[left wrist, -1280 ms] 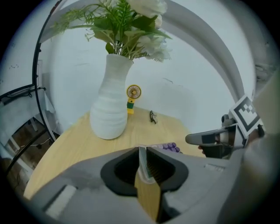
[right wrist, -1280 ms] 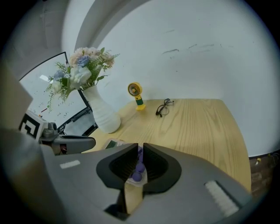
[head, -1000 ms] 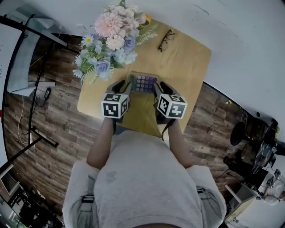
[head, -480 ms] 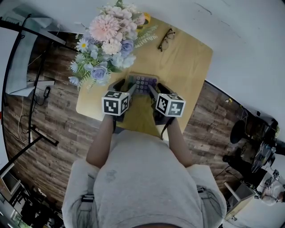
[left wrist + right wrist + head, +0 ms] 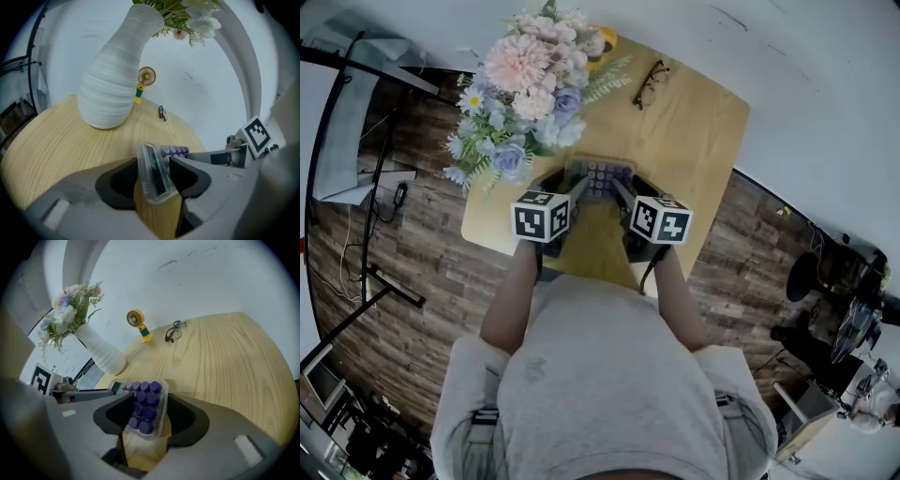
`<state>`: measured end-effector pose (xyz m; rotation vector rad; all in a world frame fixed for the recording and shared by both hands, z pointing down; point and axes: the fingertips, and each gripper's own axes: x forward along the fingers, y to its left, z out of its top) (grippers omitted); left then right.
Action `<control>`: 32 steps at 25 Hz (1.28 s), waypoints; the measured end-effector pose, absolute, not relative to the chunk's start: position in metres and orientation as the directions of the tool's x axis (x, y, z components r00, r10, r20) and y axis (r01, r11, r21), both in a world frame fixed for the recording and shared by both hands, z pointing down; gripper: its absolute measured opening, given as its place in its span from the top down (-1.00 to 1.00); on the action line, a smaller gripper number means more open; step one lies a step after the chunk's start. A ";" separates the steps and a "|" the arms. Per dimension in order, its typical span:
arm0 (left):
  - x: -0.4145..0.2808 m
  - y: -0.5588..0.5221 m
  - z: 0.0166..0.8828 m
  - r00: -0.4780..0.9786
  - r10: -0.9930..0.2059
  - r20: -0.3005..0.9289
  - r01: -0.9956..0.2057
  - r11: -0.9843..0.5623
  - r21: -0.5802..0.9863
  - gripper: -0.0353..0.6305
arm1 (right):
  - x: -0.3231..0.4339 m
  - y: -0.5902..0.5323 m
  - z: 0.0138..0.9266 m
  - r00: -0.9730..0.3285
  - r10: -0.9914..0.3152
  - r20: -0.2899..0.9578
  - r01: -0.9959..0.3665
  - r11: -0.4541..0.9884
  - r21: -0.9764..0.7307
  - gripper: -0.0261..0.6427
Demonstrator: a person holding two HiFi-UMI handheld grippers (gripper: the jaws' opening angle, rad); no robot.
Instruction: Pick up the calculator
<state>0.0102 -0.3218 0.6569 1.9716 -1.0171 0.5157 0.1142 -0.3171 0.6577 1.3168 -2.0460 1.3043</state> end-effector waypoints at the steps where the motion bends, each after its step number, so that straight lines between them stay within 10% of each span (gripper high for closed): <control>1: 0.010 -0.321 0.657 0.585 -0.465 0.665 -0.811 -0.320 0.489 0.24 | 0.114 -0.317 0.657 -0.487 -0.507 0.711 -0.859 0.130 -0.496 0.25; 32: 0.017 -0.310 0.540 0.554 -0.665 0.501 -0.832 -0.459 0.311 0.24 | 0.122 -0.307 0.537 -0.449 -0.758 0.472 -0.884 0.300 -0.360 0.30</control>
